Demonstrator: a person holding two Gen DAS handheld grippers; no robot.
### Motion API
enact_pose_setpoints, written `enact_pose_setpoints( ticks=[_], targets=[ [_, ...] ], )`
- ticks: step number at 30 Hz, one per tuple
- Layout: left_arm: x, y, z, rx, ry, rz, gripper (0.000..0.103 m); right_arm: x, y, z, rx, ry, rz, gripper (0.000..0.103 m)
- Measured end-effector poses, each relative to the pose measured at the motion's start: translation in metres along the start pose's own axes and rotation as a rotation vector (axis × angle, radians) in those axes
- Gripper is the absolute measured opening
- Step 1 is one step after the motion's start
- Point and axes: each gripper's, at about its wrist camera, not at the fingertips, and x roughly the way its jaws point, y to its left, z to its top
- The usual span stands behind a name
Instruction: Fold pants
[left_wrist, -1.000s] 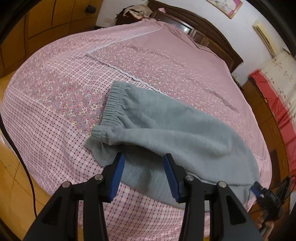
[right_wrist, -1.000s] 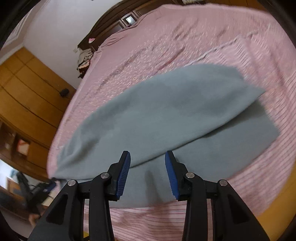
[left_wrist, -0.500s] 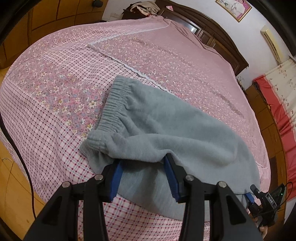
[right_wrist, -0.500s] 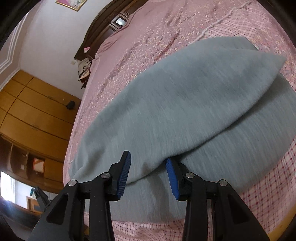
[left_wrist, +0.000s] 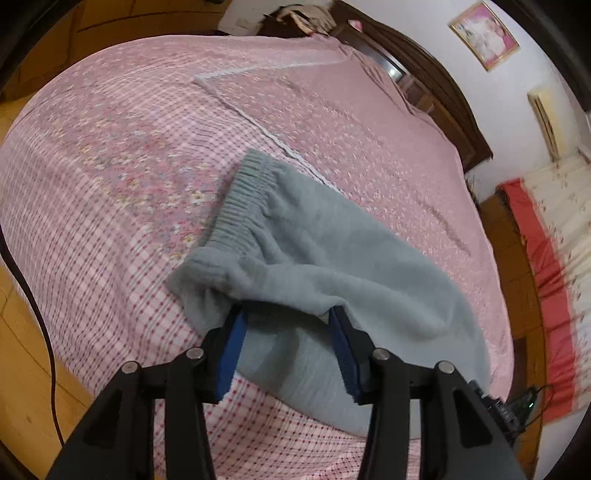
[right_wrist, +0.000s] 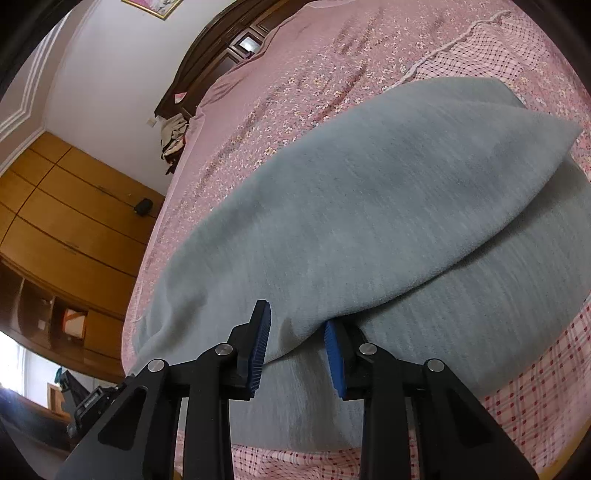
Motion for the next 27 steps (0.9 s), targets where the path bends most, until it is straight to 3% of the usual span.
enact_pose_setpoints(
  ticks=[1,5,13,15,17,18,19,20,27],
  targets=[
    [-0.002,0.003,0.001,-0.016,-0.013,0.006,0.059,-0.001,0.000,-0.001,-0.003,0.000,-0.003,0.031],
    [-0.005,0.013,0.009,-0.053,-0.064,0.040,0.061,-0.002,-0.001,-0.003,-0.019,0.000,-0.015,0.031],
    [0.013,0.007,0.017,-0.106,-0.043,-0.007,0.061,-0.003,-0.004,-0.003,-0.017,0.001,-0.011,0.031],
    [0.014,0.004,0.017,-0.109,-0.055,-0.009,0.061,-0.003,-0.003,-0.003,-0.031,-0.009,-0.013,0.026],
    [0.013,0.004,0.018,-0.103,-0.077,-0.015,0.060,-0.003,-0.002,-0.004,-0.053,-0.015,-0.030,0.009],
    [0.012,0.005,0.021,-0.094,-0.086,-0.014,0.048,-0.004,-0.001,-0.004,-0.060,-0.017,-0.034,0.008],
    [0.010,0.004,0.022,-0.074,-0.093,-0.007,0.024,-0.006,-0.001,-0.002,-0.062,-0.018,-0.023,0.005],
    [0.008,0.004,0.027,-0.040,-0.091,-0.014,0.016,-0.009,0.001,-0.001,-0.063,-0.022,-0.011,0.005],
    [-0.026,-0.018,0.043,0.106,-0.150,-0.071,0.012,-0.054,0.034,0.005,-0.172,-0.086,0.027,0.004]
  ],
)
